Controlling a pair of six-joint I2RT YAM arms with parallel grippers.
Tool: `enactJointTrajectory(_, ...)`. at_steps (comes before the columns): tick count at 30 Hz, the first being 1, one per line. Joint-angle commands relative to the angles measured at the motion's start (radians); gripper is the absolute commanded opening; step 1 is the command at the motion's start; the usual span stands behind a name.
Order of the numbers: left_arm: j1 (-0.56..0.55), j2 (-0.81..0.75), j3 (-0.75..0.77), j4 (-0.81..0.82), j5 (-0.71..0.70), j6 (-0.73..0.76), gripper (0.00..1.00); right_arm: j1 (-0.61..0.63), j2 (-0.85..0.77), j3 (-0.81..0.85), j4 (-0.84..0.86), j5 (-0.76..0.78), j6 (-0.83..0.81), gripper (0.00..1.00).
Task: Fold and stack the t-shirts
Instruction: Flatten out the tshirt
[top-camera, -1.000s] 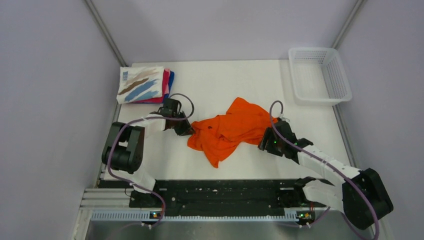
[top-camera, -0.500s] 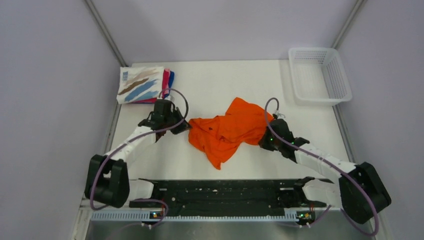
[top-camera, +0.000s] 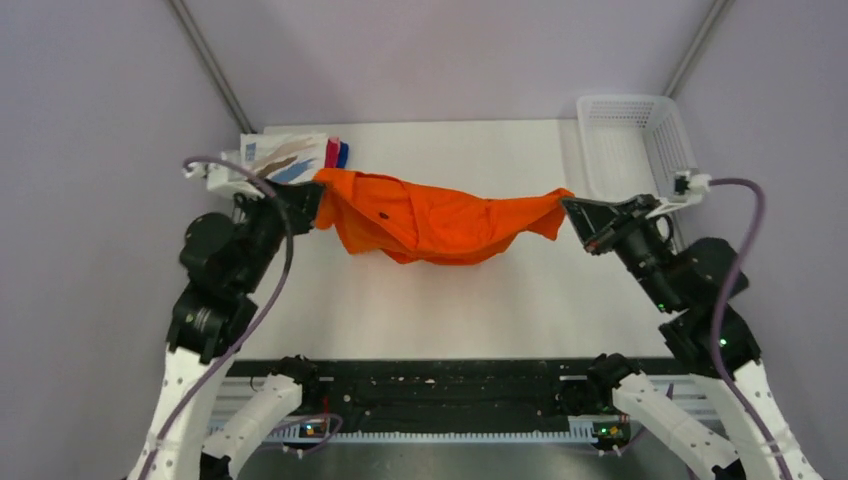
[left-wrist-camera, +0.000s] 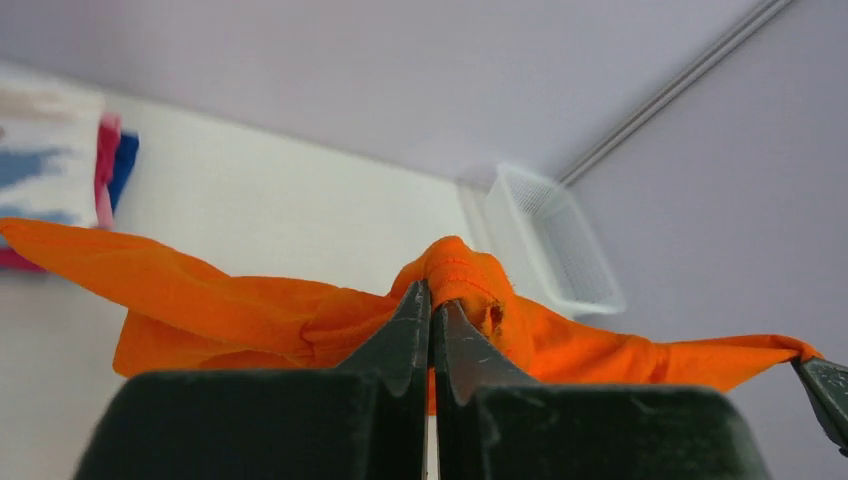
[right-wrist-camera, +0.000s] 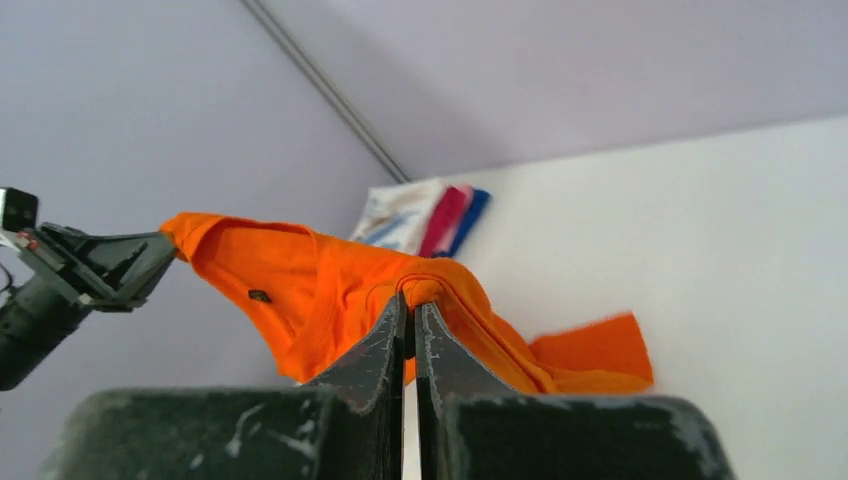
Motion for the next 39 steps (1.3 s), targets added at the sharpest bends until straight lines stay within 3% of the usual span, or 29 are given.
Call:
enactJointTrajectory(1,-0.002,-0.127,0.165,0.007,-0.052,0.091,0.0,0.009,-0.054,0.184,-0.004,-0.126,-0.053,0.0)
enactJointTrajectory(7,-0.001,-0.153,0.352,0.039,0.057,0.14,0.0,0.01,-0.034,0.389,0.07,-0.273,-0.065,0.0)
enactJointTrajectory(12,-0.001,-0.098,0.495,0.036,0.129,0.161,0.0,0.01,0.05,0.573,0.047,-0.276,-0.104,0.0)
enactJointTrajectory(20,-0.001,0.087,0.529,0.049,0.06,0.183,0.0,0.01,0.222,0.663,-0.027,-0.001,-0.207,0.0)
enactJointTrajectory(26,-0.001,0.233,0.316,0.141,-0.223,0.185,0.0,0.01,0.399,0.551,-0.019,0.329,-0.228,0.0)
enactJointTrajectory(29,0.013,0.379,0.244,0.18,-0.35,0.176,0.0,-0.046,0.524,0.475,0.032,0.431,-0.222,0.0)
enactJointTrajectory(32,0.063,0.611,0.26,0.198,-0.373,0.143,0.0,-0.223,0.659,0.402,0.122,0.24,-0.124,0.0)
enactJointTrajectory(35,0.131,0.916,0.375,0.212,-0.263,0.108,0.0,-0.333,0.861,0.358,0.284,0.117,-0.107,0.0)
enactJointTrajectory(37,0.159,1.103,0.472,0.21,-0.167,0.103,0.16,-0.362,1.049,0.427,0.309,0.052,-0.115,0.0)
enactJointTrajectory(38,0.167,1.18,0.565,0.198,-0.129,0.106,0.3,-0.376,1.14,0.475,0.312,0.011,-0.114,0.0)
enactJointTrajectory(39,0.172,1.261,0.637,0.181,-0.103,0.119,0.51,-0.386,1.234,0.53,0.313,-0.01,-0.112,0.0)
